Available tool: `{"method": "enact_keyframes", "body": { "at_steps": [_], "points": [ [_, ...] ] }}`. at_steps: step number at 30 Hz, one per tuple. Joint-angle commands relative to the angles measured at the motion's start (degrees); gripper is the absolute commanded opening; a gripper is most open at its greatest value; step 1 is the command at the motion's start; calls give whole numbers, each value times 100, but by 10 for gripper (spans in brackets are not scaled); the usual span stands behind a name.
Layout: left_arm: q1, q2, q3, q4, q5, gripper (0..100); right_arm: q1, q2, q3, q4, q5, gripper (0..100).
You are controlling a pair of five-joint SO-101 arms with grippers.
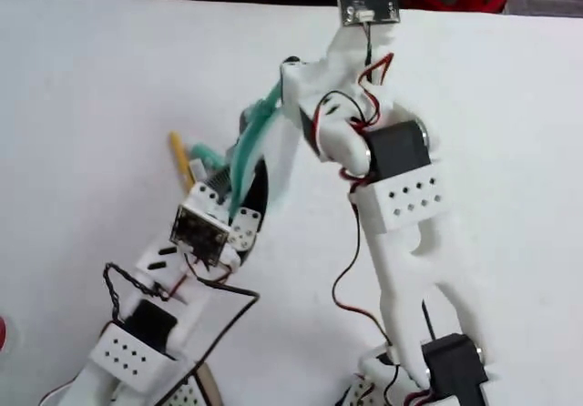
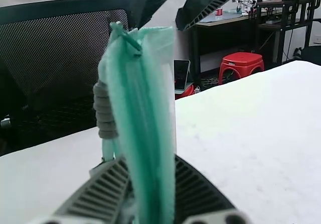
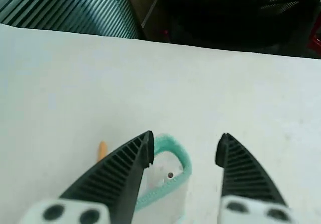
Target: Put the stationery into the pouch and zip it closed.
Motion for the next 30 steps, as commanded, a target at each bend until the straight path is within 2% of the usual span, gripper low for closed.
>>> {"method": "enact_keyframes", "body": {
  "at_steps": [1, 4, 9, 20, 24, 28, 30],
  "points": [
    [-31, -57, -35, -158, -35, 27, 66, -4, -211, 22, 79, 111],
    [-31, -57, -35, -158, -35, 27, 189, 4, -193, 22, 79, 61],
    [-31, -57, -35, -158, -35, 27, 303, 4, -176, 31, 70, 101],
    [-31, -57, -35, -158, -35, 27, 312, 4, 264, 31, 70, 94],
    [-31, -57, -35, -158, -35, 27, 321, 4, 281, 31, 70, 10],
    [-48, -57, -35, -149, -26, 29, 321, -4, 281, 31, 62, 16],
    [-154, -75, -26, -97, 26, 67, 321, -4, 281, 31, 35, 18]
  ]
}}
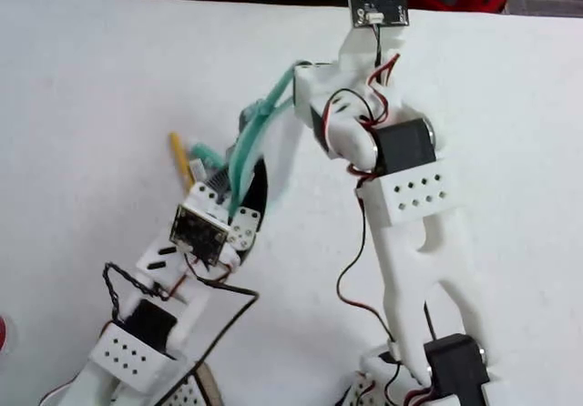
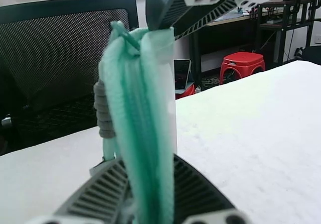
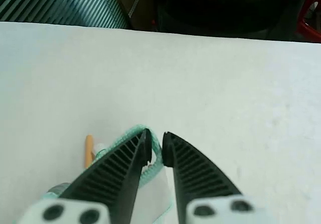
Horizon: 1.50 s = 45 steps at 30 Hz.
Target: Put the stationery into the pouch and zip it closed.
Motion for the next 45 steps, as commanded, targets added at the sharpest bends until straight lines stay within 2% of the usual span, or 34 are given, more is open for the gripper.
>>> {"method": "enact_keyframes", "body": {
  "at_steps": [1, 5, 11, 15, 18, 24, 30, 35, 40, 45],
  "points": [
    [-180, -84, -53, 26, 26, 100, 57, -22, -9, 31, 9, 18],
    [-567, -259, -431, 985, 519, 172, 48, -22, -9, 22, 9, 18],
    [-1569, -1262, -1723, 3798, 475, 177, 242, -75, -9, 40, 9, 18],
    [-2484, -2053, -2040, 4633, 325, 177, 549, -84, -9, 251, 0, 18],
    [-2844, -2281, -2048, 4659, -176, 173, 585, -84, -44, 268, 0, 18],
    [-3196, -1490, -2057, 4220, -220, 172, 576, -602, -18, 295, 0, 18],
    [-3266, 971, -2180, 3015, 237, 172, 567, -963, 35, 303, 9, 18],
    [-3248, 3354, -3007, 2198, 237, 172, 558, -840, 79, 277, 9, 18],
    [-3266, 5455, -4281, 2391, 264, 172, 549, -462, 88, 303, 9, 18],
    [-3222, 6475, -4818, 2462, 510, 172, 119, -180, 176, 277, 0, 19]
  ]
}}
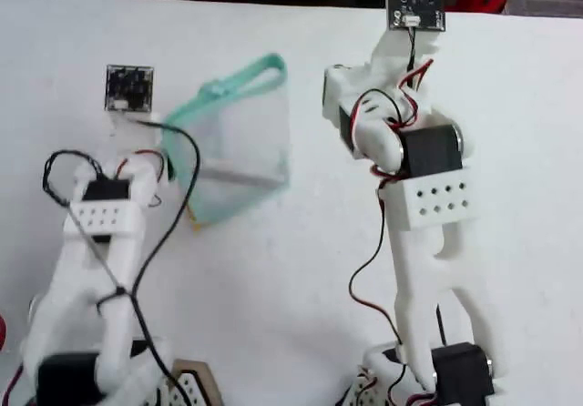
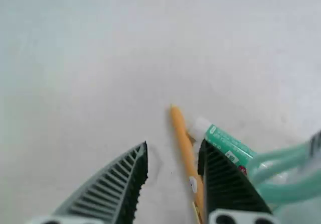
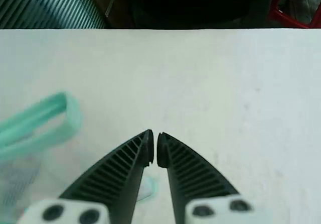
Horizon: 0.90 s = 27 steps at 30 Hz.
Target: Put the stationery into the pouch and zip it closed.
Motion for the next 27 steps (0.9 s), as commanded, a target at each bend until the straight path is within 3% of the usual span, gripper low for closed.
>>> {"method": "enact_keyframes", "body": {
  "at_steps": [1, 8, 17, 22, 27],
  "points": [
    [4, 409, -519, 0, 378, 172, -453, 66, 70, -22, 18, 19],
    [75, -31, -316, -44, 448, 172, -585, 119, 105, -40, 18, 19],
    [734, -1262, 756, -1037, 440, 172, -303, 119, 396, -347, 18, 23],
    [787, -1859, 1160, -1134, 440, 172, -330, 22, 62, -470, 18, 27],
    [787, -2158, 1415, -1134, 440, 172, -778, 57, -958, -303, 79, 165]
  ]
}}
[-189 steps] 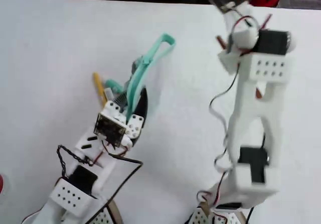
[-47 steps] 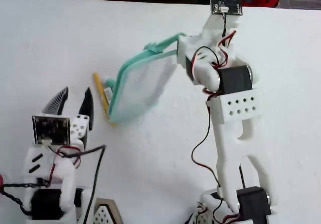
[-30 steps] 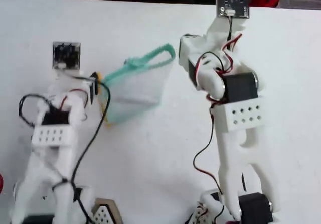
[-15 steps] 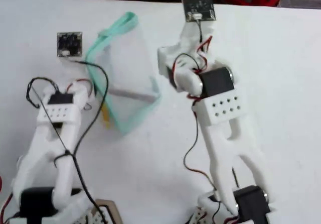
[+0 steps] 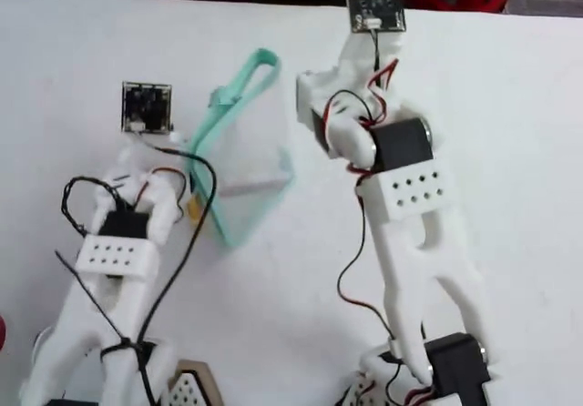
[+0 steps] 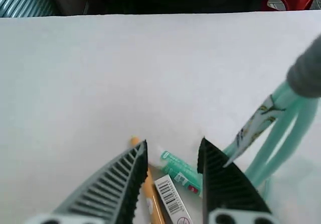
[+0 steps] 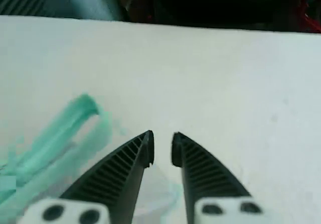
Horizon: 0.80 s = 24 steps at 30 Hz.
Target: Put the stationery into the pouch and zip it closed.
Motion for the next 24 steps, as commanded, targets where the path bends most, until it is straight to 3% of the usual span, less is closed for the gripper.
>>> {"method": "enact_keyframes", "body": {
  "at_steps": [1, 11, 24],
  "points": [
    [84, -277, 18, -149, 44, 172, -295, -48, -958, 145, 79, 183],
    [312, -312, 202, -325, 35, 172, -488, 2009, -3499, 787, 53, 188],
    [303, -277, 316, -642, 35, 172, -268, 3565, -6127, 2844, 18, 187]
  ]
}}
